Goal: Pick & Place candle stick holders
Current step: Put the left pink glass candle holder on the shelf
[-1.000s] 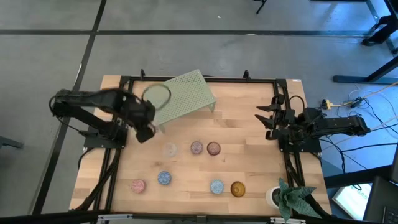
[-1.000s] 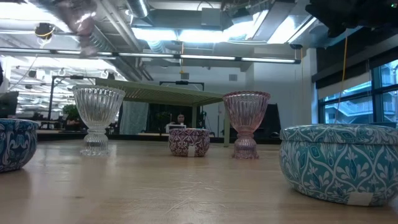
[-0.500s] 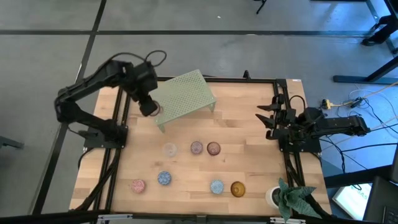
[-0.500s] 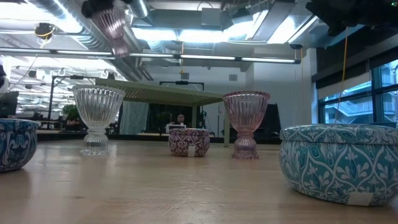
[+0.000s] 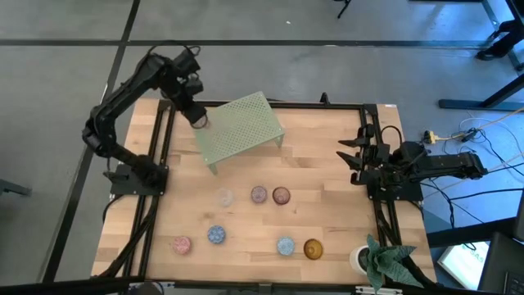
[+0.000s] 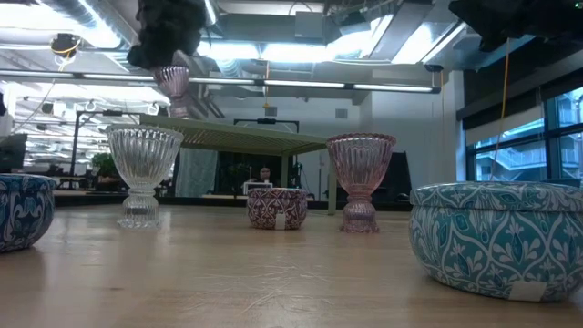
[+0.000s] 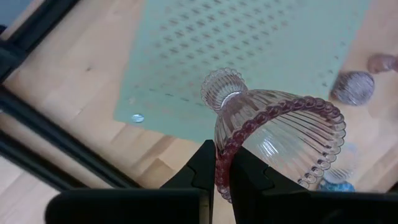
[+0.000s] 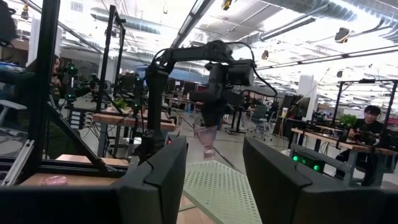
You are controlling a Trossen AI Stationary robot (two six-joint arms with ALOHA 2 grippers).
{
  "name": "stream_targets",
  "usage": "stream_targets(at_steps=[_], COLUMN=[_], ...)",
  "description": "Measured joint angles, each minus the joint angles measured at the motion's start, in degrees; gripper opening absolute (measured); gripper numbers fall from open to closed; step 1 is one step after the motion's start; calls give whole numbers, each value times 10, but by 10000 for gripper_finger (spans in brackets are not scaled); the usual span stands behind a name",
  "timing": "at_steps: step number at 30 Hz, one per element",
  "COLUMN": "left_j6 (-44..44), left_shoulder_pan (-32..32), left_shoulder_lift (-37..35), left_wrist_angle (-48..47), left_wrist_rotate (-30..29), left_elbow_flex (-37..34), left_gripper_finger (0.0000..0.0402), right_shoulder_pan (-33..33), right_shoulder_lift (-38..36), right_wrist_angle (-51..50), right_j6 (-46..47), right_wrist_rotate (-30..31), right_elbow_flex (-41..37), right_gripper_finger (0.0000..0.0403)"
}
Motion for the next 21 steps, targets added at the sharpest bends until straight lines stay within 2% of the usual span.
stream_targets(at_steps=[8, 11, 21], left_j6=[9, 8, 21], left_shoulder_pan=[57, 60, 58], left_shoulder_lift=[0, 0, 1], left_wrist_angle=[0, 0, 0], left_wrist_rotate=[18, 29, 11], left_elbow_flex=[0, -13, -31], left_gripper_finger=[22, 22, 21], right_shoulder_pan=[0, 0, 0], right_shoulder_lift=[0, 0, 0], right_wrist_angle=[-3, -6, -6], right_j6=[2, 2, 4], right_wrist_rotate=[0, 0, 0], right_elbow_flex=[0, 0, 0], right_gripper_finger=[165, 165, 165])
